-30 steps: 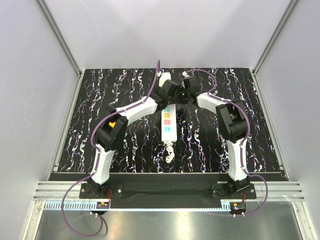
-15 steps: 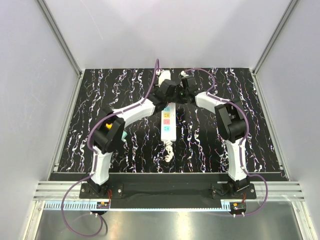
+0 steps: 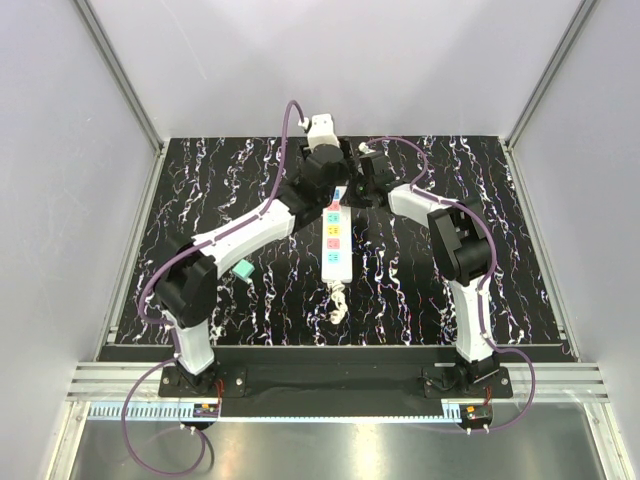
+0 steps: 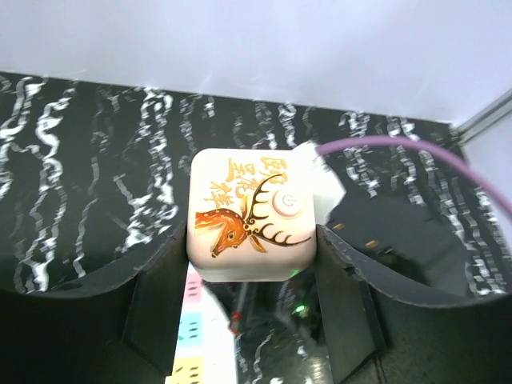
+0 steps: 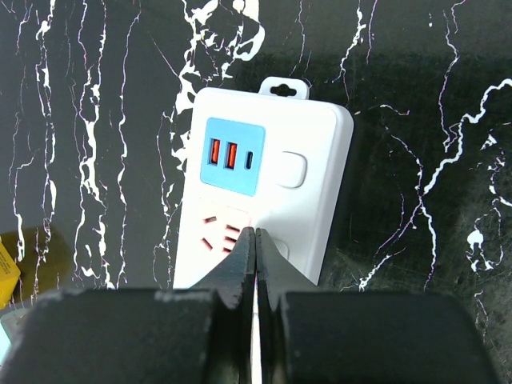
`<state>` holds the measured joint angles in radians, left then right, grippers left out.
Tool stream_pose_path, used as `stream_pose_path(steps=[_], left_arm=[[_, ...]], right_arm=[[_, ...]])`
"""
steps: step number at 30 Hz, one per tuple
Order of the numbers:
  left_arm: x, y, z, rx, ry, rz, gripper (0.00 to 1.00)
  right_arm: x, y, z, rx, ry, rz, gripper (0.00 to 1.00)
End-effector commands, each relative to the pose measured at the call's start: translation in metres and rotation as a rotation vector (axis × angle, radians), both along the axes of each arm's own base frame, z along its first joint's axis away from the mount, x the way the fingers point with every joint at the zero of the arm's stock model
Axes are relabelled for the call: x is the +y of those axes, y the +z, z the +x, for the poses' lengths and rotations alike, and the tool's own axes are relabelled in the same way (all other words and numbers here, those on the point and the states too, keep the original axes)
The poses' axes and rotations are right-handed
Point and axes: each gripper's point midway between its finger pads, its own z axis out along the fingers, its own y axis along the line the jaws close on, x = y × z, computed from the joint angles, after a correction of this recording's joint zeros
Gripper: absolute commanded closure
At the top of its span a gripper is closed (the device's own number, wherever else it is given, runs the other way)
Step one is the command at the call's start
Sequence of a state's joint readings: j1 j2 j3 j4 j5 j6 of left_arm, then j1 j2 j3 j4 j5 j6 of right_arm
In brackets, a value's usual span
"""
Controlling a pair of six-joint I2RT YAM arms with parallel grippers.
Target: Pull the plug off the socket
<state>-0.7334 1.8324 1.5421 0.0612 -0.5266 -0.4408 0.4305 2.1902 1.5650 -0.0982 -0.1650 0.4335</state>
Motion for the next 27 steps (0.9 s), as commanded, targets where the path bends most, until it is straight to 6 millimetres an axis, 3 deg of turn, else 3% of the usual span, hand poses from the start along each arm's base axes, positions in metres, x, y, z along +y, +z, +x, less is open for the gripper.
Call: stream_pose_path(steps=[1,5,9,14,17,21,23,24,26,27], left_arm=[[0.034,0.034,-0.005,-0.082,0.122,0.005,1.0],[0.066,0.032,-0.015,-0.067,0.217,0.068,1.0],[0.094,0.038,-0.038,-0.068,0.256,0.053,1.0],[0.108,0.025,-0.075,-0.005,0.193,0.0,1.0],[0.127,-0.002,-0.107,0.089,0.185,-0.001,1.0],[0.157,-0.055,-0.161,0.249,0.158,-0.03,1.0],[0.167,-0.06,-0.182,0.269,0.145,-0.111,1.0],[0.171,-0.083,-0.195,0.335,0.123,-0.113,1.0],[0.179,-0.086,-0.209,0.357,0.108,-0.179,1.0],[0.177,-0.1,-0.219,0.412,0.073,-0.197,1.0]], right_arm=[[-0.016,-0.08,-0.061,0.26,0.032,-0.162,1.0],[-0.016,-0.08,-0.061,0.26,0.033,-0.161,1.0],[-0.016,-0.08,-0.061,0.259,0.034,-0.161,1.0],[-0.015,-0.08,-0.062,0.258,0.043,-0.16,1.0],[-0.015,-0.081,-0.062,0.259,0.047,-0.16,1.0],[-0.014,-0.081,-0.063,0.26,0.053,-0.156,1.0],[-0.014,-0.079,-0.062,0.253,0.056,-0.155,1.0],[-0.014,-0.079,-0.062,0.253,0.056,-0.155,1.0],[-0.014,-0.08,-0.063,0.253,0.062,-0.155,1.0],[-0.015,-0.08,-0.063,0.25,0.061,-0.155,1.0]])
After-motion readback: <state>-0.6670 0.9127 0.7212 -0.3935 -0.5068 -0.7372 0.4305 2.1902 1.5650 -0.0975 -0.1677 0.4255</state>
